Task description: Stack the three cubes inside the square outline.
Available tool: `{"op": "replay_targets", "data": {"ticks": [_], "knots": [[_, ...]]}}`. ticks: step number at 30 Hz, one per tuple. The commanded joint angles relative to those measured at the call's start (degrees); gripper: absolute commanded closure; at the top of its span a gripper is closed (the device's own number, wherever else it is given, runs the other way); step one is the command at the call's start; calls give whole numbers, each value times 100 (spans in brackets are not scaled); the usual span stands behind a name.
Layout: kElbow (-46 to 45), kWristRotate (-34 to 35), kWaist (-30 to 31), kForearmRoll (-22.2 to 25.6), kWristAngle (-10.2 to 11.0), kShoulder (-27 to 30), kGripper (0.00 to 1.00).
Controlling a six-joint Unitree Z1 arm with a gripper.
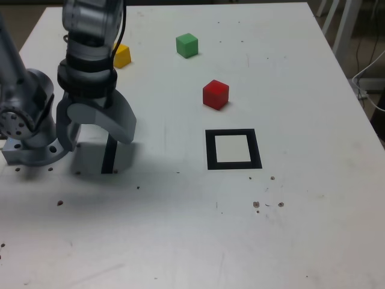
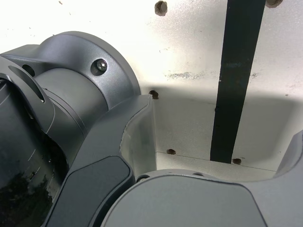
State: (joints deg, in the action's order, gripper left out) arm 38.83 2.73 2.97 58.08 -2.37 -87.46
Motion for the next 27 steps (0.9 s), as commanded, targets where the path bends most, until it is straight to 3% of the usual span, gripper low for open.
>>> {"op": "replay_targets", "data": {"ticks": [1,12,27], "knots": [[28,-9,-7,-2,8,-31,1],[57,-45,-7,2,43,-62,1],[358,-691,-170,-2,399,-288,1]]}}
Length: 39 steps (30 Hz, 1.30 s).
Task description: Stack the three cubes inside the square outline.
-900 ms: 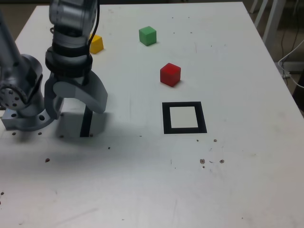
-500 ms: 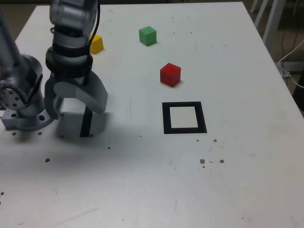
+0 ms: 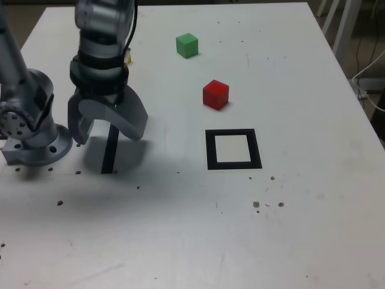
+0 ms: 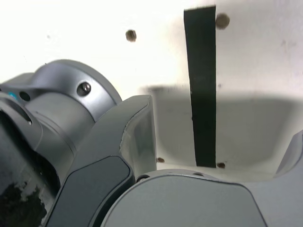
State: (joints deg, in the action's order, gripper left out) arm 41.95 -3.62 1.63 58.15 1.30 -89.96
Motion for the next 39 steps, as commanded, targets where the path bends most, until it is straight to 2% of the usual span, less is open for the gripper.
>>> {"op": "replay_targets", "data": {"ticks": [1,7,13,26,31,39], "knots": [[82,-107,-57,-1,55,-50,1],[489,-554,-263,168,180,-170,1],[903,-1062,-605,351,447,-306,1],[2156,-2638,-1407,788,839,-810,1],[2644,-3133,-1611,939,919,-1096,1],[3221,-3644,-1684,1031,929,-1581,1]]}}
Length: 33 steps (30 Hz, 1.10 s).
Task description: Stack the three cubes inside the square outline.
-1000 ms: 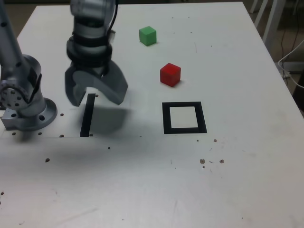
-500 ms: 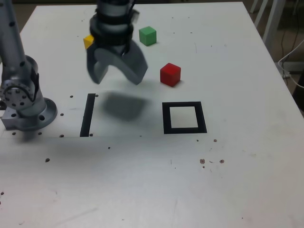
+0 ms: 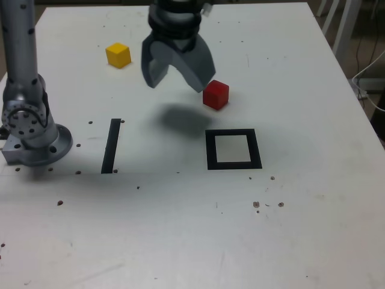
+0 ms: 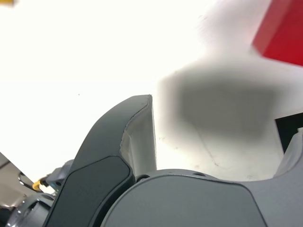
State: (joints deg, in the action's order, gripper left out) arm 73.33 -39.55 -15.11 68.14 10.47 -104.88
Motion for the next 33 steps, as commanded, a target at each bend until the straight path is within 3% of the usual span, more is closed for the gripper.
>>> {"op": "replay_targets", "data": {"ticks": [1,17,33], "knots": [[149,-103,-10,49,16,-144,1],[1015,-862,-128,252,70,-887,3],[1681,-1025,-142,374,41,-1746,9]]}}
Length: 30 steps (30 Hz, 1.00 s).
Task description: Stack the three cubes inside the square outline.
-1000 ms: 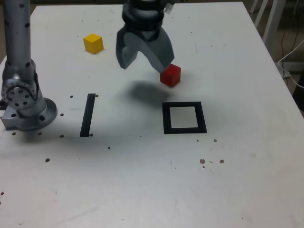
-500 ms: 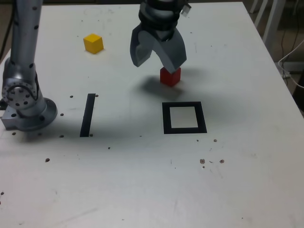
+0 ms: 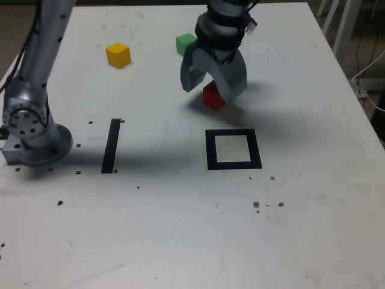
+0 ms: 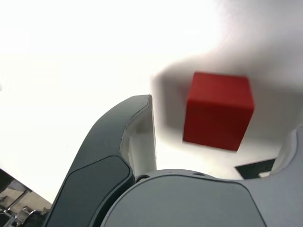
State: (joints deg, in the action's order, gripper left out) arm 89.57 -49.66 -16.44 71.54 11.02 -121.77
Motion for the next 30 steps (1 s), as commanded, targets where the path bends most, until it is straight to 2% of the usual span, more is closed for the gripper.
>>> {"op": "replay_targets", "data": {"ticks": [1,5,12,15,17,30], "knots": [[92,-15,-9,49,-24,-88,10],[215,4,-9,116,-52,-168,20],[224,109,14,128,-51,-194,56],[170,124,35,82,-61,-197,68],[130,126,44,46,-75,-197,70],[-46,237,124,-45,-133,-159,70]]}}
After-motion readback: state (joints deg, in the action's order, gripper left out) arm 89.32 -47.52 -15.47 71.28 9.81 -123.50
